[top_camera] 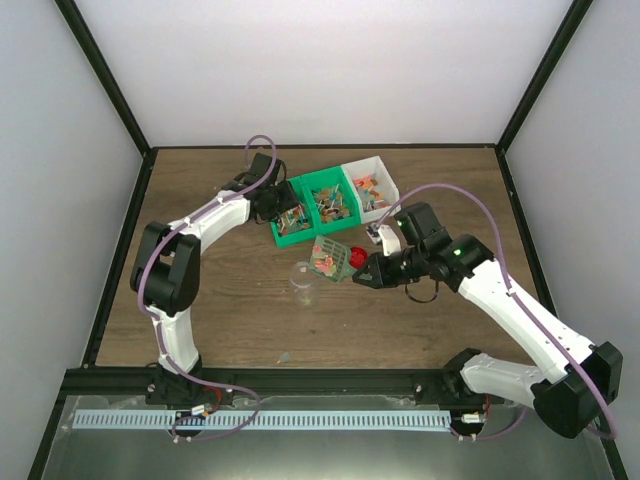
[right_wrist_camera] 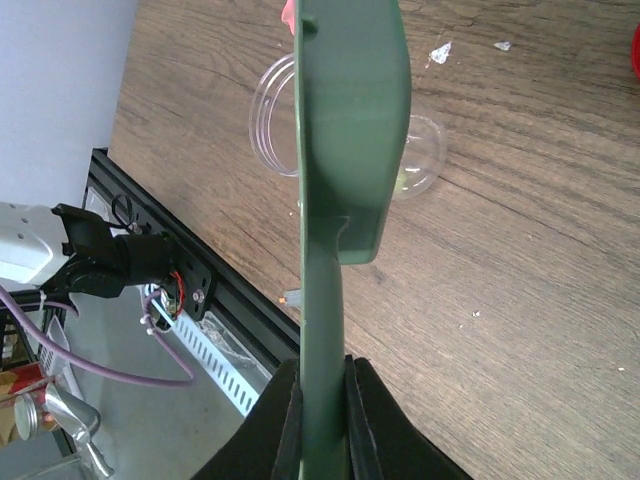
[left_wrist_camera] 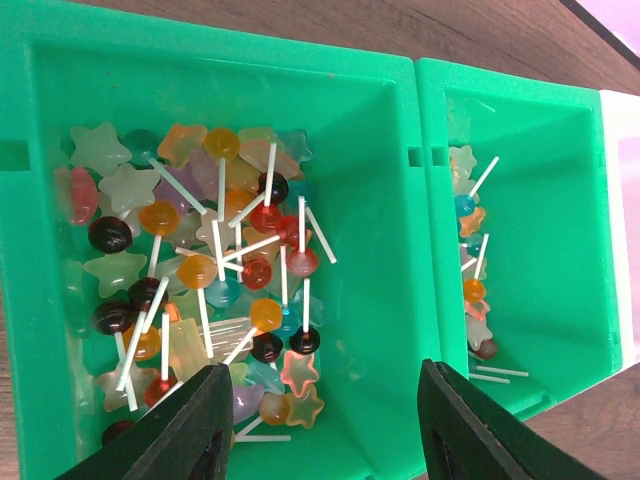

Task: Pack the candies
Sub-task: Place the fake candies in the packing bottle.

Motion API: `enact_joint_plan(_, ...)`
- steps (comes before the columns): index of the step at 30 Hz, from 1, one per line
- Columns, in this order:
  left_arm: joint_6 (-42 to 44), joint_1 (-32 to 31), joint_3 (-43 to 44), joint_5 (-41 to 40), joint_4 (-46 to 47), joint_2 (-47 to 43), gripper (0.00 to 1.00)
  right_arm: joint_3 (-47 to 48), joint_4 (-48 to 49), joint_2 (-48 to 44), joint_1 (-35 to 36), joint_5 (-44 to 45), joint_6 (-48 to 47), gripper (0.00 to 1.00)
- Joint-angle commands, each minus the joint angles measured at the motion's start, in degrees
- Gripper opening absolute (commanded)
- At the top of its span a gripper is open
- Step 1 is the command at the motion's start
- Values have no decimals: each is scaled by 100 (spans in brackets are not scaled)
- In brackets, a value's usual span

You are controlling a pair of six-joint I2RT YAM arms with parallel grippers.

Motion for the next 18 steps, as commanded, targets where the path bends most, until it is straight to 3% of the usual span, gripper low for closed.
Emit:
enact_joint_plan(1, 11, 46, -5, 44, 75, -170, 52, 279, -66, 19, 119, 112, -106, 1)
enact_joint_plan(18, 18, 71, -41, 52, 83, -162, 52, 574, -298, 217, 507, 700, -24, 1)
